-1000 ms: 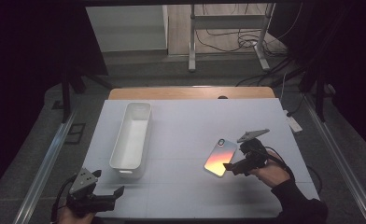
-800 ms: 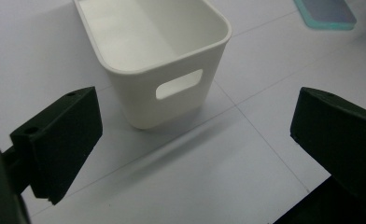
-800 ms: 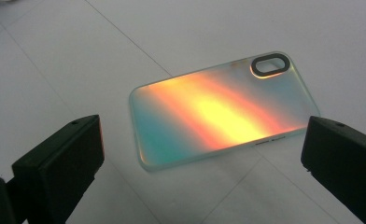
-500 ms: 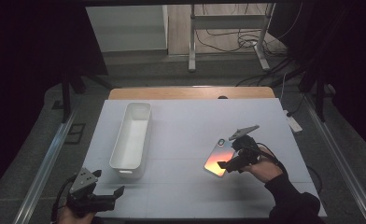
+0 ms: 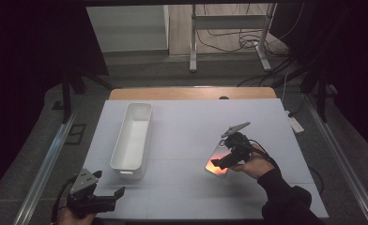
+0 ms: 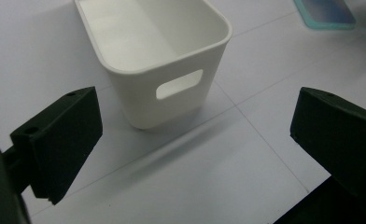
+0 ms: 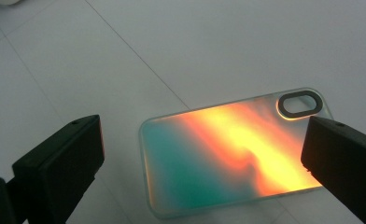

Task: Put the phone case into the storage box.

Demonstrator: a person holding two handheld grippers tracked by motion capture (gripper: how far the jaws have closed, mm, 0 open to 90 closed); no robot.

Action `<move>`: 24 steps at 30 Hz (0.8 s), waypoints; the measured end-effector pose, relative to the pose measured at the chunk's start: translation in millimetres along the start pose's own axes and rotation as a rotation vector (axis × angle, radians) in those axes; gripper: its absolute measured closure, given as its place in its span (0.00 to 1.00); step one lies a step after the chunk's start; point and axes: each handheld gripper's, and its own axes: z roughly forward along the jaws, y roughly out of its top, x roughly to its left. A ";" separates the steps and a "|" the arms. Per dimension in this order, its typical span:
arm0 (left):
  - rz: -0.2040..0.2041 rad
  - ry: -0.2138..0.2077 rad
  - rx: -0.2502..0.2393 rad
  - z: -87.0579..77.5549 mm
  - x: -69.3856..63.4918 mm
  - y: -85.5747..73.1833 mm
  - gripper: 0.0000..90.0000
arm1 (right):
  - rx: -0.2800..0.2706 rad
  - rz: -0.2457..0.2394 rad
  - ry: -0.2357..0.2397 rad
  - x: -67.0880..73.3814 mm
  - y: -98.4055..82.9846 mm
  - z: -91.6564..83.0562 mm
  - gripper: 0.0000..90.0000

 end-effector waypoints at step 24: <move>0.000 -0.002 0.000 0.0 0.2 -0.1 0.04 | 0.041 -0.042 0.004 -3.2 6.1 3.1 0.99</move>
